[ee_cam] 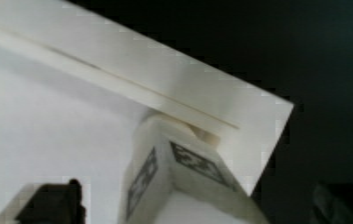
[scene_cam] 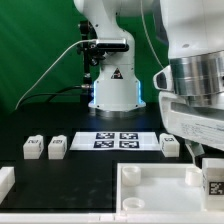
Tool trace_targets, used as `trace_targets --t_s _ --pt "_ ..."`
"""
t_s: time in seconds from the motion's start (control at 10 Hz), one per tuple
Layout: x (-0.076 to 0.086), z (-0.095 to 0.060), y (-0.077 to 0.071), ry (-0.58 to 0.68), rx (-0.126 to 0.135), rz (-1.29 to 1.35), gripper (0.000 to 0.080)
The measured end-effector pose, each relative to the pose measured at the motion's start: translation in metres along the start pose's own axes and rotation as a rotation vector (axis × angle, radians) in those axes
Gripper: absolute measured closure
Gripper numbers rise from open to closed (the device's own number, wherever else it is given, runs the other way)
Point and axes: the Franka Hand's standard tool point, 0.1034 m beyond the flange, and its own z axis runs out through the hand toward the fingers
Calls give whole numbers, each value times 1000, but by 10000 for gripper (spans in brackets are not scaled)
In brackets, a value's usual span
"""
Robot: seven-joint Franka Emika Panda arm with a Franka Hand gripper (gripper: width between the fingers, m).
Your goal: Assemble one leg
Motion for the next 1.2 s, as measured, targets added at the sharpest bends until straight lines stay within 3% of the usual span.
trace_targets --t_s 0.3,0.5,0.7,0.8,0.9,1.1,1.2 --pt "3 1 2 2 -4 -299 151" --pt "14 1 6 24 -43 -705 151" --pt "10 1 3 27 -41 -702 151" --pt "11 1 3 27 -41 -682 281" --pt "11 1 3 28 -40 -628 281" --pt "10 2 4 26 -32 -405 502" --pt "11 2 4 26 -31 -337 502"
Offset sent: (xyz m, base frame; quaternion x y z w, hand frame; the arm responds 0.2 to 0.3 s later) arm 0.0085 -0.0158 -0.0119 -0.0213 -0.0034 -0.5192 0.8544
